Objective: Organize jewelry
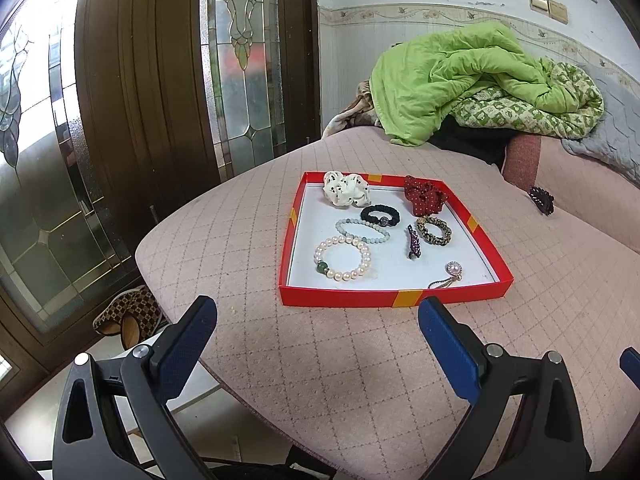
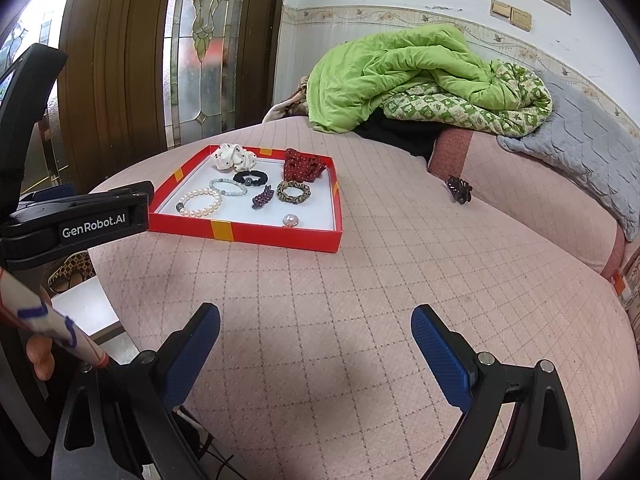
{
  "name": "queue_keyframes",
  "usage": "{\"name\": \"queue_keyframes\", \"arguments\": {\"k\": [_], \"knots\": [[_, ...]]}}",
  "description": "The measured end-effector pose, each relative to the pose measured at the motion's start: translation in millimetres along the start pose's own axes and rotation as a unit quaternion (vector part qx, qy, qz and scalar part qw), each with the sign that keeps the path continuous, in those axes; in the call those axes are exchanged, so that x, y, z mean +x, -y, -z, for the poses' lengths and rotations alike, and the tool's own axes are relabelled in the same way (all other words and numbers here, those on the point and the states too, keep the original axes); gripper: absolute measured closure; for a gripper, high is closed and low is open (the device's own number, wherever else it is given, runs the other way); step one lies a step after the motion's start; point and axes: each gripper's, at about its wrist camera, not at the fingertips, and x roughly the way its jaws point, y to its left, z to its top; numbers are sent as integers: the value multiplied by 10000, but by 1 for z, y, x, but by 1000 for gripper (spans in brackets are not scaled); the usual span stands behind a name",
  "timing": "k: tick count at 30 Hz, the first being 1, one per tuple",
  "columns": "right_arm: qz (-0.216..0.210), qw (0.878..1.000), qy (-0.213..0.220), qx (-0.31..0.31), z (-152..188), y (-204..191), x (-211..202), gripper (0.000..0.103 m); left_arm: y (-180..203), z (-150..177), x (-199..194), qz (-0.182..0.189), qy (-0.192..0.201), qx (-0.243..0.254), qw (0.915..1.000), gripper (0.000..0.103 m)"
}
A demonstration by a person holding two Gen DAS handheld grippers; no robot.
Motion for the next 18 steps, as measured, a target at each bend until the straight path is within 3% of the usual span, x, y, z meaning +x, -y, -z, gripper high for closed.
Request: {"name": "queue_keyframes", "arguments": {"k": [18], "knots": [[12,10000,-9,-11,1,2,0,5,-2,0,1,-2,5,2,10000,3]]}}
